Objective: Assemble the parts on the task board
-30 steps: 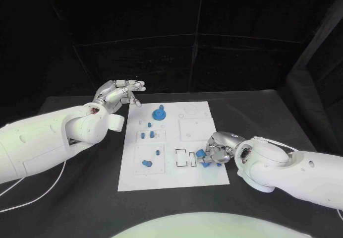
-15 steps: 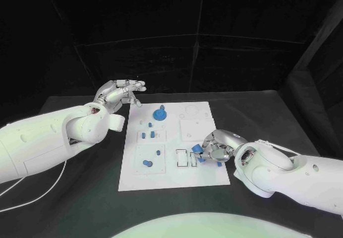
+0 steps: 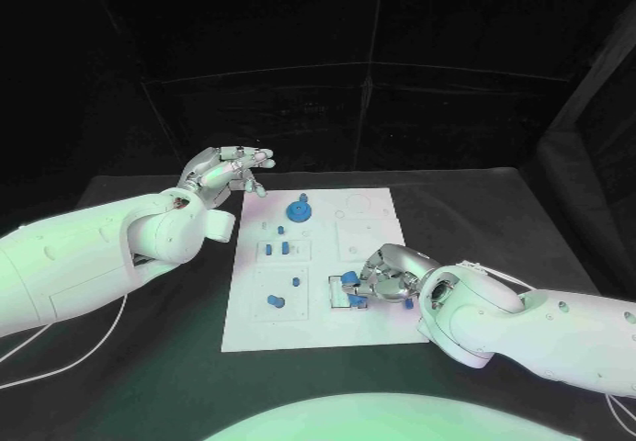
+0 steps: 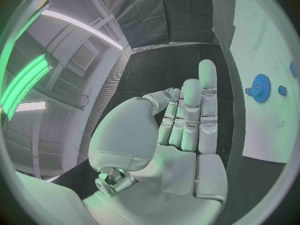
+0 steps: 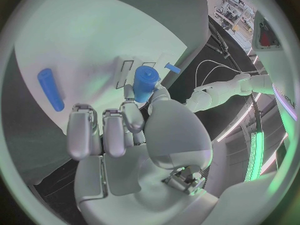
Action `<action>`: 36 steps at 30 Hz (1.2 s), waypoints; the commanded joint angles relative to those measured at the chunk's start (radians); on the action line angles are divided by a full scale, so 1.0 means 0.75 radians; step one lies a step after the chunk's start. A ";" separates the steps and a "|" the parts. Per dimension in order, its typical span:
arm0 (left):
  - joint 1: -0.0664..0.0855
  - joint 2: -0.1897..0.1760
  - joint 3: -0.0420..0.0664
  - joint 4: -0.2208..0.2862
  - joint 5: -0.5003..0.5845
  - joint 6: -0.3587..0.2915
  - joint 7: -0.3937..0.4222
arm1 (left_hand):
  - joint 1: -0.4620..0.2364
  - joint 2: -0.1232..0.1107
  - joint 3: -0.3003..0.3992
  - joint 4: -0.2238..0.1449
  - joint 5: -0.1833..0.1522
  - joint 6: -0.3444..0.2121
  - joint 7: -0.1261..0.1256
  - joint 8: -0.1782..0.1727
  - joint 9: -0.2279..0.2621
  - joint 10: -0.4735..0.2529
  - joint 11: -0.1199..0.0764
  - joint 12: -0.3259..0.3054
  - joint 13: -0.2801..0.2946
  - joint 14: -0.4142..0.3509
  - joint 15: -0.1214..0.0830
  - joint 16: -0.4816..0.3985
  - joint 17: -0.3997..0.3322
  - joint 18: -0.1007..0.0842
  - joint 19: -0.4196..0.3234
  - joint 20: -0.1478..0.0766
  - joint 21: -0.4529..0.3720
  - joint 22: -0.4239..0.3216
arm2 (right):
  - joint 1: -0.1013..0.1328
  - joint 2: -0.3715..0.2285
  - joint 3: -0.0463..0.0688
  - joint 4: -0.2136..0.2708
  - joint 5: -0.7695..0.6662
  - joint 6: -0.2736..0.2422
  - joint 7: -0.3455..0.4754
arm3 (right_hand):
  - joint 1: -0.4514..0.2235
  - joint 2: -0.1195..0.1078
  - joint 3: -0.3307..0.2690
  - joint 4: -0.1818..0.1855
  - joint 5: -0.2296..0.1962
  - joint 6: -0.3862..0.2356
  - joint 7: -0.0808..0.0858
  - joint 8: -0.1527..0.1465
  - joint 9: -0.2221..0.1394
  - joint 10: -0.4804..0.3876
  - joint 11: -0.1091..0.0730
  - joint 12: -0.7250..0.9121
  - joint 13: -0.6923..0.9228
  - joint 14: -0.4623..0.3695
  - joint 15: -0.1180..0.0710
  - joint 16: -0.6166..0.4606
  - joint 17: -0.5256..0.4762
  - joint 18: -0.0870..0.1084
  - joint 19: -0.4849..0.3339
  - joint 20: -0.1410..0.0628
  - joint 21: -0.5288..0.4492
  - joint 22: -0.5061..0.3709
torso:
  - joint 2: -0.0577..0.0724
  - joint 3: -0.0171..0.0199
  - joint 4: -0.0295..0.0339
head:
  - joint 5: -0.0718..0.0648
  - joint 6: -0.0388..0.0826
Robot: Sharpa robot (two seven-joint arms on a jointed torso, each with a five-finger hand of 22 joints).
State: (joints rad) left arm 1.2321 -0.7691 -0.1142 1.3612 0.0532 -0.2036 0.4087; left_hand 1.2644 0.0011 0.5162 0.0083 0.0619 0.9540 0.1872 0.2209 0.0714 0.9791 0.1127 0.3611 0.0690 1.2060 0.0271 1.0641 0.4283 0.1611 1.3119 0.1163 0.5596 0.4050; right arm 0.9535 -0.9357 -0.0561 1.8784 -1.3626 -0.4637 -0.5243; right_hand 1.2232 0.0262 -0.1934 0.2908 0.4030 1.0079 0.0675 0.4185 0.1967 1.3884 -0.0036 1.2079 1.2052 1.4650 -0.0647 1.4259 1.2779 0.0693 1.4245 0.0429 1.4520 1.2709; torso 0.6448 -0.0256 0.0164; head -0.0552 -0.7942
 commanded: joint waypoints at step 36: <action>0.002 0.002 0.001 0.003 -0.003 0.013 0.008 | 0.004 -0.016 0.015 -0.005 0.002 -0.008 -0.001 0.010 0.002 -0.011 0.003 0.010 -0.002 -0.010 -0.005 0.008 -0.004 0.027 -0.009 0.001 -0.009 -0.002 | 0.002 0.078 0.001 -0.047 0.019 -0.018 -0.027 | -0.262 -0.101 0.074 -0.006 -0.268 0.010 0.000 -0.008 0.057 -0.005 -0.006 -0.146 -0.046 0.078 -0.013 0.007 0.017 -0.013 0.007 -0.007 0.000 0.009 | -0.001 0.0017 -0.0047 | 0.016 0.001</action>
State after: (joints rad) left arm 1.2323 -0.7682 -0.1143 1.3621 0.0530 -0.2032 0.4083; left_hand 1.2687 -0.0031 0.5218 0.0026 0.0619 0.9540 0.1872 0.2250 0.0721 0.9791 0.1127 0.3647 0.0690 1.2024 0.0236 1.0642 0.4272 0.1612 1.3119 0.1163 0.5596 0.4044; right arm 0.9540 -0.8753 -0.0557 1.8367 -1.3388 -0.4661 -0.5655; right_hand 1.0184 -0.0504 -0.1377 0.2864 0.1960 1.0141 0.0682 0.4143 0.2384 1.3807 -0.0072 1.0983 1.1700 1.4649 -0.0718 1.4296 1.2893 0.0696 1.4280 0.0392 1.4520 1.2769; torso 0.6445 -0.0244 0.0135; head -0.0431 -0.7935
